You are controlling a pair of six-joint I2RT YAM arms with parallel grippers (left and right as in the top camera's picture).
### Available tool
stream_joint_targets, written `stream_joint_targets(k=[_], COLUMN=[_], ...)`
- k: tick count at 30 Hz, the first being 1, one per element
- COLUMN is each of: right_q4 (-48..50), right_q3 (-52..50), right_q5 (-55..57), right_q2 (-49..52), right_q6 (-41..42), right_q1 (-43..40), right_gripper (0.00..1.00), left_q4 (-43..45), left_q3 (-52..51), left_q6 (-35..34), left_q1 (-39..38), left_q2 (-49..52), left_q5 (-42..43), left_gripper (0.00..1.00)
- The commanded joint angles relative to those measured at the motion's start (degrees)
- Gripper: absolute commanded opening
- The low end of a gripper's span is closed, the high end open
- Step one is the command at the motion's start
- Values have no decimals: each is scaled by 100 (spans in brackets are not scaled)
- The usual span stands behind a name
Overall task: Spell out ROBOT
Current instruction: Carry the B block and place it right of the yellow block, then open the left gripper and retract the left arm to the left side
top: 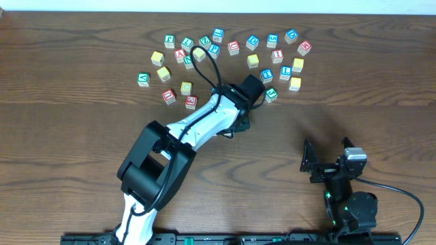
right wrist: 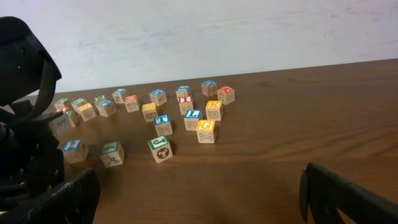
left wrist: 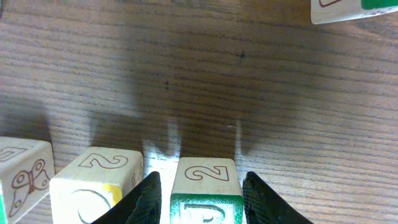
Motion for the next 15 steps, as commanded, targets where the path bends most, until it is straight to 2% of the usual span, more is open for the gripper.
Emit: stream_joint_targets(k=[1,9,15], right_q4=[-15,-15,-15], right_q3=[-7,-7,-7], right_q5=[2,2,2], right_q2=[-17,-17,-17], right_q6=[79,79,79], right_q1=[-72,-72,-72], right_gripper=[99,99,99], left_q4=[-9,-37,-306], left_q3=[50,166,166], left_q6=[402,1196,1523], left_q1=[116,188,369], left_q2=[-254,-1202,-2162], left_q5=[-136,-133,-42], left_gripper=[42,44,46])
